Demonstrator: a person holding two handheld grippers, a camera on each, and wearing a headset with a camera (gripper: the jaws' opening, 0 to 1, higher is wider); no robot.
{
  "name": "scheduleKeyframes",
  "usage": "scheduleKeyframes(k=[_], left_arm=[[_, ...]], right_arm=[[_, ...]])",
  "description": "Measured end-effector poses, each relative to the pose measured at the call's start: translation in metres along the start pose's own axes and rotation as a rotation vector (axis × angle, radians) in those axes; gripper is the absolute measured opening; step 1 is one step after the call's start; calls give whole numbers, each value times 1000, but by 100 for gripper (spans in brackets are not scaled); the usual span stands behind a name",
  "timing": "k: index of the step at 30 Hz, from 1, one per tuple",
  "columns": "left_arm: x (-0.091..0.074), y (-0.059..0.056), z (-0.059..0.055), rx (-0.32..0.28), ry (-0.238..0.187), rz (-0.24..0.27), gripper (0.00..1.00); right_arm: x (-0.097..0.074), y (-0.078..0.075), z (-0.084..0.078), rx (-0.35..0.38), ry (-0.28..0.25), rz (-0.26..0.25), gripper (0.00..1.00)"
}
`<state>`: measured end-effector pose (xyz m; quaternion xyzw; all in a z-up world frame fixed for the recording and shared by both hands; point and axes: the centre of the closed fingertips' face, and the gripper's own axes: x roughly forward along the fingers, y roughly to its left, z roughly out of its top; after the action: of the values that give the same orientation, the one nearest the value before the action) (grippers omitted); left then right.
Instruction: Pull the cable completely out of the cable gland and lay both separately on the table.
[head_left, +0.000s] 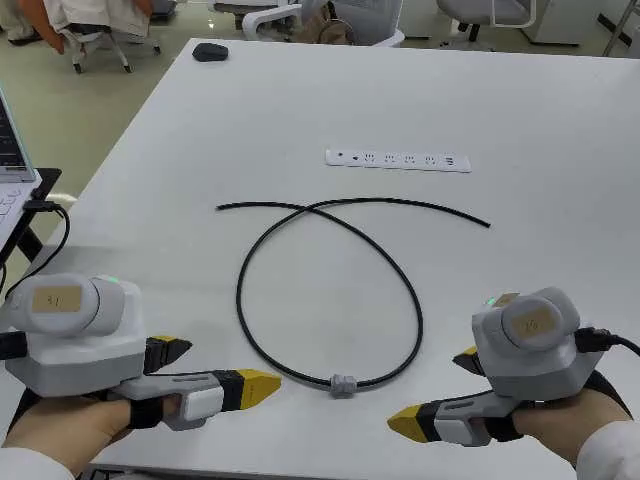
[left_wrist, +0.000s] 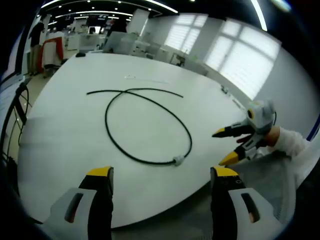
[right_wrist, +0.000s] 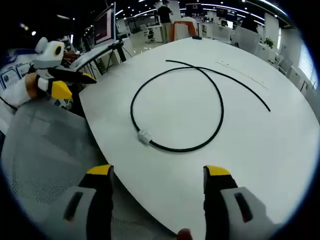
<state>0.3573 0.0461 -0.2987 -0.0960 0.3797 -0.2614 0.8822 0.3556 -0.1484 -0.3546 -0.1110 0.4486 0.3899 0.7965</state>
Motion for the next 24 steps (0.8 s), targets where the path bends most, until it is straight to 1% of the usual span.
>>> scheduleKeyframes(k=[24], left_arm=[[-2, 0, 0, -8, -3, 1, 80]], right_arm=[[1, 2, -2, -5, 12, 7, 73]])
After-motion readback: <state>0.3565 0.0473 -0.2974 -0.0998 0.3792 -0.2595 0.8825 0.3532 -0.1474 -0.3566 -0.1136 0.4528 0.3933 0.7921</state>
